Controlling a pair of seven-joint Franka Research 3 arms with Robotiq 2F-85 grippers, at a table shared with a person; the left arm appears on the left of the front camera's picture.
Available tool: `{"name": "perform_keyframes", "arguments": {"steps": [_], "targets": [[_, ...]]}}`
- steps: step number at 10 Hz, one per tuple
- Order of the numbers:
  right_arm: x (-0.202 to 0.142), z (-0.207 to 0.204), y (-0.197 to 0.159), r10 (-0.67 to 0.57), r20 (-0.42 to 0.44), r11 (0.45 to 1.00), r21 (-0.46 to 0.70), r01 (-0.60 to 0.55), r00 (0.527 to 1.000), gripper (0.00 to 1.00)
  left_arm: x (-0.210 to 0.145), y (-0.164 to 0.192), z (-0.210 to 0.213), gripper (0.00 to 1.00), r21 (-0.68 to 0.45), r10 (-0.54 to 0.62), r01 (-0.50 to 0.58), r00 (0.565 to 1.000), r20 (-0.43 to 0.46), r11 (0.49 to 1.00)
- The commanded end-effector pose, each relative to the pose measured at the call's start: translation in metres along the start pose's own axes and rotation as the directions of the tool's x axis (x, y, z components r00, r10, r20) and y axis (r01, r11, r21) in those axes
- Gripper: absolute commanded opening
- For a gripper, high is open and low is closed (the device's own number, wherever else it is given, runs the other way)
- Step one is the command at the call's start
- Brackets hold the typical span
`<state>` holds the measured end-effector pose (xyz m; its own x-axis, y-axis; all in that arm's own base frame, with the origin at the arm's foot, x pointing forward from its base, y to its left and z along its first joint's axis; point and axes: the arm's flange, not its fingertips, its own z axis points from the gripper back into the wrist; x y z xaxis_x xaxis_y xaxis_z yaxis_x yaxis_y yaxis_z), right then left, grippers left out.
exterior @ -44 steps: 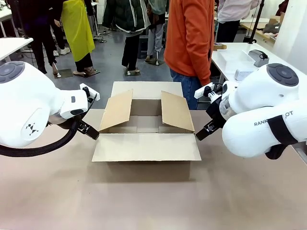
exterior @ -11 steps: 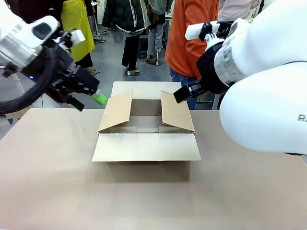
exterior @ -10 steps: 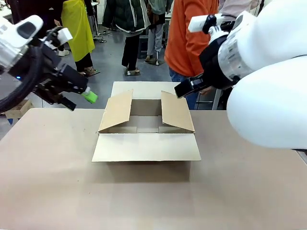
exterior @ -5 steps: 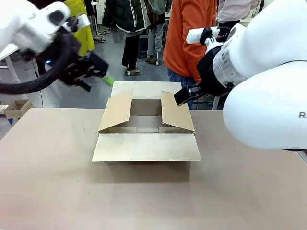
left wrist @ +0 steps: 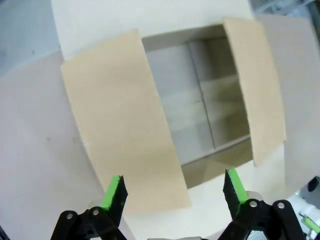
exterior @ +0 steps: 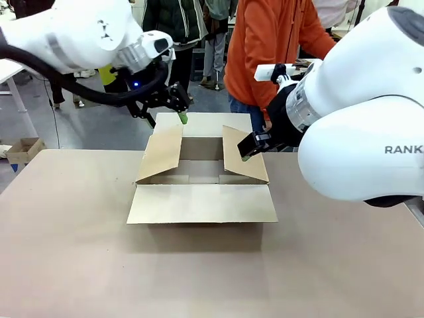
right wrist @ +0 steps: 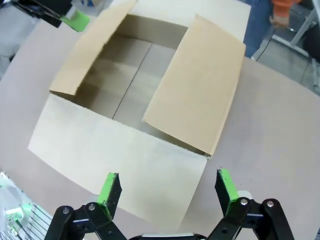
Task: Pack the gift set into the box.
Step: Place both hands on the side flaps of the Package Box and spread them outward.
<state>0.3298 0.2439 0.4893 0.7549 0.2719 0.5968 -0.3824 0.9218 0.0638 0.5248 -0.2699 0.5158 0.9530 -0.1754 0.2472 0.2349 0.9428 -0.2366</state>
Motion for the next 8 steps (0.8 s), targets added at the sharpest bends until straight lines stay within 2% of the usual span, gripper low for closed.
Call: {"name": "perform_keyframes", "arguments": {"steps": [1, 3, 4, 5, 6, 7, 8], "targets": [[-0.001, 0.005, 0.004, 0.019, 0.005, 1.000, -0.002, -0.019, 1.000, 1.00, 0.012, -0.022, -0.002, 1.00, 0.086, 0.016, -0.010, 0.998, -0.065, 0.996], [-0.001, 0.005, 0.004, 0.019, 0.005, 1.000, -0.002, -0.019, 1.000, 1.00, 0.008, -0.027, -0.025, 1.00, 0.223, 0.066, -0.047, 0.995, -0.076, 0.974], [-0.001, 0.005, 0.004, 0.019, 0.005, 1.000, -0.002, -0.019, 1.000, 1.00, -0.003, -0.021, -0.008, 1.00, 0.036, 0.067, -0.059, 0.960, -0.272, 0.998], [-0.001, 0.005, 0.004, 0.019, 0.005, 1.000, -0.002, -0.019, 1.000, 1.00, 0.004, -0.020, -0.021, 1.00, 0.154, 0.031, -0.020, 0.997, -0.064, 0.988], [-0.001, 0.005, 0.004, 0.019, 0.005, 1.000, -0.002, -0.019, 1.000, 1.00, 0.004, -0.020, -0.021, 1.00, 0.154, 0.031, -0.020, 0.997, -0.064, 0.988], [-0.001, 0.005, 0.004, 0.019, 0.005, 1.000, -0.002, -0.019, 1.000, 1.00, -0.003, -0.025, -0.024, 1.00, 0.137, 0.054, -0.034, 0.988, -0.143, 0.990], [-0.001, 0.005, 0.004, 0.019, 0.005, 1.000, -0.002, -0.019, 1.000, 1.00, 0.002, -0.028, -0.035, 1.00, 0.217, 0.109, -0.081, 0.987, -0.119, 0.973]]}}
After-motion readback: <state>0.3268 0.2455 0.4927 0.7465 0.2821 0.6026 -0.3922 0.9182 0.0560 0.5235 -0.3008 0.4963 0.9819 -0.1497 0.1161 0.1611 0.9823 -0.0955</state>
